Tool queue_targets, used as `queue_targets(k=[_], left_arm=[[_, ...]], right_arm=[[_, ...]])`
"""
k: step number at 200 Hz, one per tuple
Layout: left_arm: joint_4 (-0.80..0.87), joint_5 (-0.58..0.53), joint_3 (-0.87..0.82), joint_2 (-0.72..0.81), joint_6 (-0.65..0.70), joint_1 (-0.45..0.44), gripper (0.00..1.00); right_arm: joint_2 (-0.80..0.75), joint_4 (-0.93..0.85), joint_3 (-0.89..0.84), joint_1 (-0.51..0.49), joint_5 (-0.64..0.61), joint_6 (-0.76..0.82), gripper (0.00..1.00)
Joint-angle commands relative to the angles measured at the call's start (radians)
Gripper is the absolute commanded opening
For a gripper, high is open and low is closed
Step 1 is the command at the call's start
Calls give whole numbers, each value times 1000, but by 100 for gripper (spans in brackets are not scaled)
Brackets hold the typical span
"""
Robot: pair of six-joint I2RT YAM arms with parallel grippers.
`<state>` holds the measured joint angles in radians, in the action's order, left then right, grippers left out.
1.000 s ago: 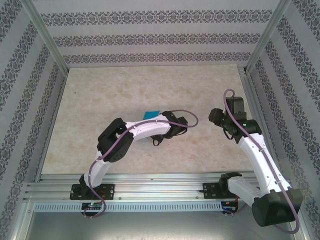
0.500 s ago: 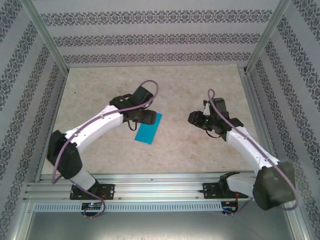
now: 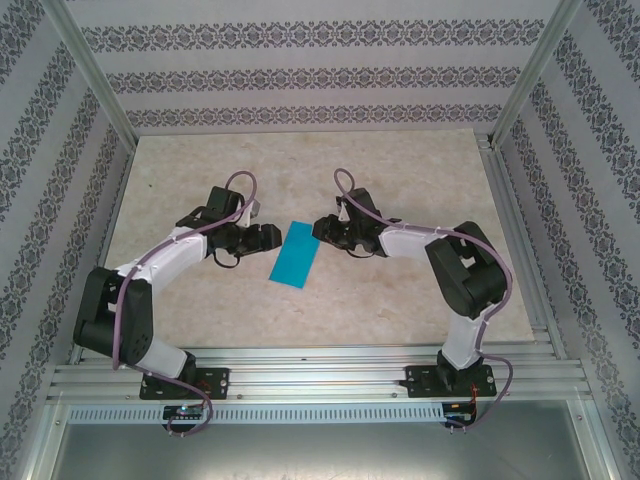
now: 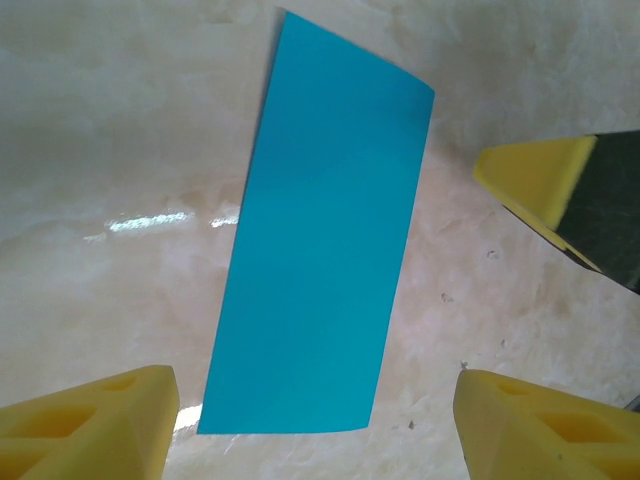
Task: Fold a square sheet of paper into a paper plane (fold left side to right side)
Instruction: Rotate the square sheet of paper at the center of the table.
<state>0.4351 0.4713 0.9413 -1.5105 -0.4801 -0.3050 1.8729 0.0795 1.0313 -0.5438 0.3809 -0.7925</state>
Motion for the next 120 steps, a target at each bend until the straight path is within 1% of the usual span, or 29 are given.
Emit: queue_targets(k=[1, 52, 95, 120], left_arm=[[-112, 81, -16, -43, -14, 11, 74], [-126, 67, -7, -122, -8, 12, 75], [-141, 91, 6, -182, -14, 11, 76], [-141, 89, 15, -203, -14, 11, 77]], right_arm=[[60, 78, 61, -18, 36, -25, 34], [112, -37, 89, -16, -26, 20, 34], [147, -40, 92, -3, 1, 41, 34], [156, -65, 99, 5, -6, 54, 34]])
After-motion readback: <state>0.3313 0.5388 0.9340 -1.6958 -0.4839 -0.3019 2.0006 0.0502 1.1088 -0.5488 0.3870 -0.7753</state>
